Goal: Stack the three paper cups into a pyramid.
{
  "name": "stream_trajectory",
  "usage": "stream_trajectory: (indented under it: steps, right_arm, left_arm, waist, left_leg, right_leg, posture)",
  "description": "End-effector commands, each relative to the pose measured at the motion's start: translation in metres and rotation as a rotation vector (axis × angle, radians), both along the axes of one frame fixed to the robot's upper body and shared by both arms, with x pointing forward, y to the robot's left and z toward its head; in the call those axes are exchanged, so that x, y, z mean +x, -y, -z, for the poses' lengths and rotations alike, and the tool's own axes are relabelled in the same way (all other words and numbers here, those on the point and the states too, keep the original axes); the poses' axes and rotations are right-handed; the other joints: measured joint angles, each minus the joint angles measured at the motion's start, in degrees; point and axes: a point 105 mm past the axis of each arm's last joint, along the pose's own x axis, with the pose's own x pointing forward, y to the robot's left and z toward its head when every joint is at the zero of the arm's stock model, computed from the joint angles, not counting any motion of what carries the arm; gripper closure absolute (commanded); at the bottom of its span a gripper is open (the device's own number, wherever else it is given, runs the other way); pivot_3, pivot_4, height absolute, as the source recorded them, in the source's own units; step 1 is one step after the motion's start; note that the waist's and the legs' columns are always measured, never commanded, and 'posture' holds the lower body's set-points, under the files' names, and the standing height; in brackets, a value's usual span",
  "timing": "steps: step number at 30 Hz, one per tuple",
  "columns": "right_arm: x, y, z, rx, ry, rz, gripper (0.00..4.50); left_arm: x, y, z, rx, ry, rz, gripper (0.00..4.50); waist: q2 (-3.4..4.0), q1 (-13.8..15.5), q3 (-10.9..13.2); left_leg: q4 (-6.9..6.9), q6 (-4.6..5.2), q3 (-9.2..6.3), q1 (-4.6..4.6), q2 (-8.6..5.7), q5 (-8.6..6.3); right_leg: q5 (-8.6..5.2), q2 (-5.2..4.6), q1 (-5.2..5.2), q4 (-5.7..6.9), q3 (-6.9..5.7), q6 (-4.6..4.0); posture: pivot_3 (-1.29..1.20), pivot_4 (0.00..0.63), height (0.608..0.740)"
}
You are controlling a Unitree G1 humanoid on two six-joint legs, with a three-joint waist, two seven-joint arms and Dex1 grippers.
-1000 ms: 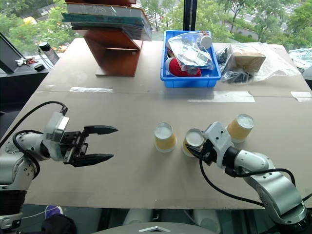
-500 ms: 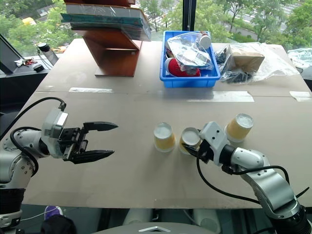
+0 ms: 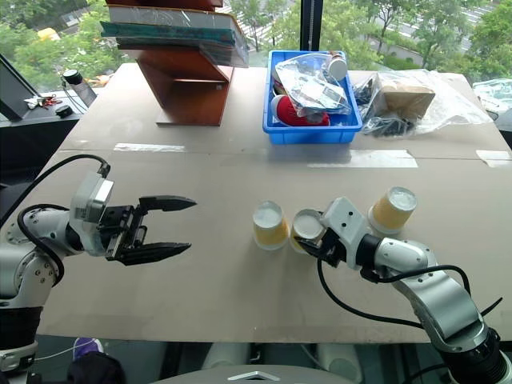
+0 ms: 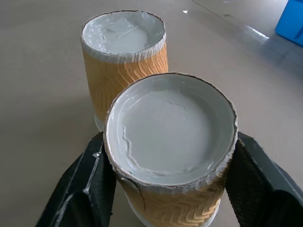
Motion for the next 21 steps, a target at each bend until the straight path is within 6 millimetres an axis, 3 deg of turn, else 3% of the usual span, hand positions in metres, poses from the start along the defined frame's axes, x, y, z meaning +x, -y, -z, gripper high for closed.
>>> stream_trajectory:
  steps: [1, 7, 10, 14, 17, 21]
  right_arm:
    - [-0.001, 0.003, -0.022, 0.030, 0.088, 0.000, 0.02]
    - [-0.018, 0.029, -0.070, 0.126, 0.183, 0.089, 0.02]
    - [-0.021, 0.057, -0.090, 0.136, 0.253, 0.242, 0.02]
    - [-0.011, 0.117, -0.080, -0.006, 0.237, 0.578, 0.02]
    - [-0.010, 0.131, -0.063, -0.042, 0.165, 0.643, 0.02]
    - [-0.003, 0.136, -0.049, -0.028, 0.121, 0.672, 0.02]
  left_arm:
    - [-0.005, 0.013, -0.016, -0.017, 0.052, 0.058, 0.00]
    - [-0.004, 0.027, -0.020, -0.041, 0.055, 0.087, 0.00]
    - [-0.004, 0.036, -0.020, -0.070, 0.049, 0.109, 0.00]
    - [-0.001, 0.042, -0.020, -0.102, 0.046, 0.131, 0.00]
    - [0.001, 0.042, -0.018, -0.106, 0.040, 0.139, 0.00]
    - [0.003, 0.042, -0.022, -0.116, 0.055, 0.141, 0.00]
  waist:
    - [0.00, 0.0, 0.0]
    - [0.01, 0.5, 0.0]
    - [0.02, 0.4, 0.0]
    - [-0.07, 0.5, 0.0]
    - [-0.07, 0.3, -0.1]
    - [-0.09, -0.1, -0.1]
  left_leg:
    - [0.00, 0.00, 0.00, 0.00, 0.00, 0.00]
    - [0.02, 0.00, -0.01, -0.02, -0.02, 0.00]
    - [0.02, 0.00, -0.03, -0.01, -0.01, 0.00]
    - [0.03, -0.01, 0.00, 0.01, -0.04, 0.00]
    - [0.03, -0.01, 0.00, 0.04, -0.06, 0.00]
    - [0.03, 0.00, 0.01, 0.06, -0.05, 0.00]
  right_leg:
    - [0.00, -0.01, 0.00, 0.00, 0.00, 0.00]
    - [0.00, -0.04, 0.01, 0.00, -0.01, 0.01]
    - [0.01, -0.02, 0.02, 0.02, -0.02, 0.01]
    - [0.01, -0.04, 0.05, 0.04, 0.00, 0.01]
    - [0.01, -0.02, 0.05, 0.06, 0.03, 0.01]
    - [0.01, 0.02, 0.05, 0.07, 0.09, 0.01]
  posture:
    - [0.00, 0.150, 0.740]
    - [0.00, 0.150, 0.740]
    - [0.00, 0.150, 0.740]
    - [0.00, 0.150, 0.740]
    - [0.00, 0.150, 0.740]
    - [0.00, 0.150, 0.740]
